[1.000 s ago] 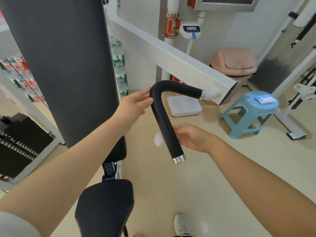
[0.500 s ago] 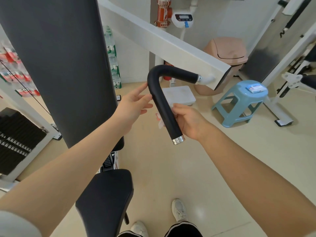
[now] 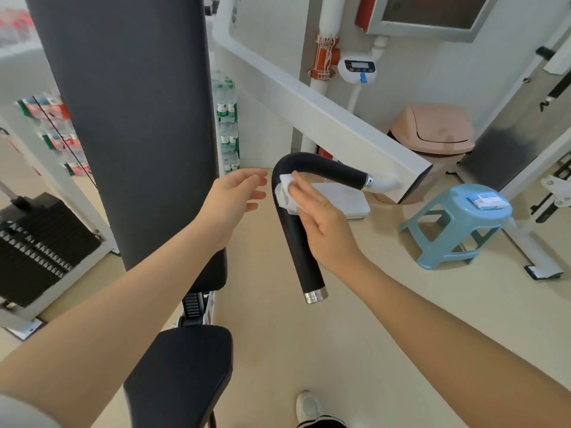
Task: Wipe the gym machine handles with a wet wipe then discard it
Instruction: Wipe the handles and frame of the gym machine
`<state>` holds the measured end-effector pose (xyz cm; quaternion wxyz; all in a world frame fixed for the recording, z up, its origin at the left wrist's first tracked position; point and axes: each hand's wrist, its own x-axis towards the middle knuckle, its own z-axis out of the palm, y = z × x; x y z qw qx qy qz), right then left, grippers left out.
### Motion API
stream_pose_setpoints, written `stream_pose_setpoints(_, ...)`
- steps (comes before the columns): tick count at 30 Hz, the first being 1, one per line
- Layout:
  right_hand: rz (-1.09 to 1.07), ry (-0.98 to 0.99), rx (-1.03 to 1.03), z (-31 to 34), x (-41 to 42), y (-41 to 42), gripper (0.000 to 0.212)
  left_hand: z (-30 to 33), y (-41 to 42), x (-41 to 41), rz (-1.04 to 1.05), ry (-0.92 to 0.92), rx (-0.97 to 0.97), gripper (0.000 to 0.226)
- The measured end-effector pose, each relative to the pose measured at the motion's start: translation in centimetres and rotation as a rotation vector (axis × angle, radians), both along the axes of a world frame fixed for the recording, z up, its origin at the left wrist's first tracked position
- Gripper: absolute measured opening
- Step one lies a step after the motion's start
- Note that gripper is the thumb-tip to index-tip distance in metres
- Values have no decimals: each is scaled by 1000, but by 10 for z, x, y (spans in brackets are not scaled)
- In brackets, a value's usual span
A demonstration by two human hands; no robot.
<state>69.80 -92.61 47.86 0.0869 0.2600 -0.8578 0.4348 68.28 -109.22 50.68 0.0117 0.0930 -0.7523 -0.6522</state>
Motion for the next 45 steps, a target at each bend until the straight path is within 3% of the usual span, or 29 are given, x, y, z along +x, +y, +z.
stream_pose_setpoints(2,135,202,236,8,-18,2,43,5,8,-6,32,15,64,26)
stream_pose_setpoints(5,225,311,408,23,-45,-2,43,14,21,-14,64,55,138,32)
stream_pose_setpoints(8,2,334,428,27,-71,11,46,18,29,-22,71,77,101,35)
stream_pose_setpoints(11,-356,172,434,20,-79,38,47,17,29,-27,47,94,-19,35)
stream_pose_setpoints(13,-351,190,412,18,-75,32,47,18,30,-27,12,105,-112,33)
stream_pose_setpoints(17,-124,362,370,20,-74,9,47,25,35,-29,-24,128,-221,28)
stream_pose_setpoints(23,-549,130,460,2,-65,69,47,25,33,-32,-29,108,-275,32)
stream_pose_setpoints(28,-224,397,414,5,-68,24,43,25,31,-34,-44,103,-225,29)
stream_pose_setpoints(32,-447,149,348,9,-76,46,35,25,27,-35,-115,89,-256,37)
stream_pose_setpoints(36,-141,183,394,31,-78,4,42,27,20,-37,-94,63,-111,37)
stream_pose_setpoints(39,115,215,499,47,-79,-14,40,30,16,-39,92,-3,94,25)
stream_pose_setpoints(41,269,336,586,49,-77,-11,40,30,12,-38,197,-21,127,15)
stream_pose_setpoints(43,321,388,645,47,-78,-8,38,27,5,-34,221,-19,121,16)
stream_pose_setpoints(45,226,395,621,45,-74,-13,38,22,-2,-28,190,-28,129,20)
